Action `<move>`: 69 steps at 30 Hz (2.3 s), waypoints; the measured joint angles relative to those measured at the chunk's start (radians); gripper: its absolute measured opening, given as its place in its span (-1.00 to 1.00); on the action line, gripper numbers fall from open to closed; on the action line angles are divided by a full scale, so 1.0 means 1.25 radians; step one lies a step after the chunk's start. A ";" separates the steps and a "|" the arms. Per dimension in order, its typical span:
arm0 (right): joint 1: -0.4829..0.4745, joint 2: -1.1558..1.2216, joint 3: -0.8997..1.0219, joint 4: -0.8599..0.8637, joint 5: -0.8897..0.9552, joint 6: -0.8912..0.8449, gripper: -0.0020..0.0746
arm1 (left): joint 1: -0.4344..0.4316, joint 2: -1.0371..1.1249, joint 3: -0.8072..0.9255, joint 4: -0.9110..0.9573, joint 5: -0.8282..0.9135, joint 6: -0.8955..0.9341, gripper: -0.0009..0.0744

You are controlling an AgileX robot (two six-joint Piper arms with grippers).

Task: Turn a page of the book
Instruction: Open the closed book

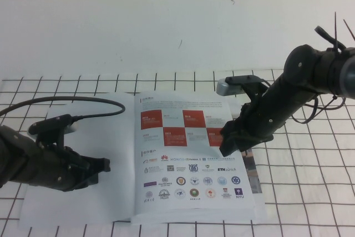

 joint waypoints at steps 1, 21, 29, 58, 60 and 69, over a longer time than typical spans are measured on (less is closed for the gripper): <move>0.000 0.000 0.000 0.000 0.000 0.001 0.13 | 0.000 0.000 0.000 0.000 0.000 0.002 -0.98; 0.000 0.049 -0.112 -0.080 0.188 0.043 0.13 | 0.000 0.000 0.000 -0.013 -0.005 0.006 -0.98; 0.000 0.047 -0.113 -0.064 0.185 0.048 0.13 | 0.000 0.000 0.000 -0.020 -0.006 0.006 -0.98; 0.000 -0.020 -0.112 0.071 0.184 -0.005 0.13 | 0.000 0.000 0.000 -0.179 0.009 0.089 -0.98; 0.000 -0.015 -0.112 0.059 0.176 0.003 0.13 | 0.000 0.000 0.000 -0.242 0.024 0.150 -0.98; 0.000 -0.003 -0.112 -0.023 0.145 0.059 0.13 | 0.000 0.000 0.000 -0.388 0.051 0.291 -0.98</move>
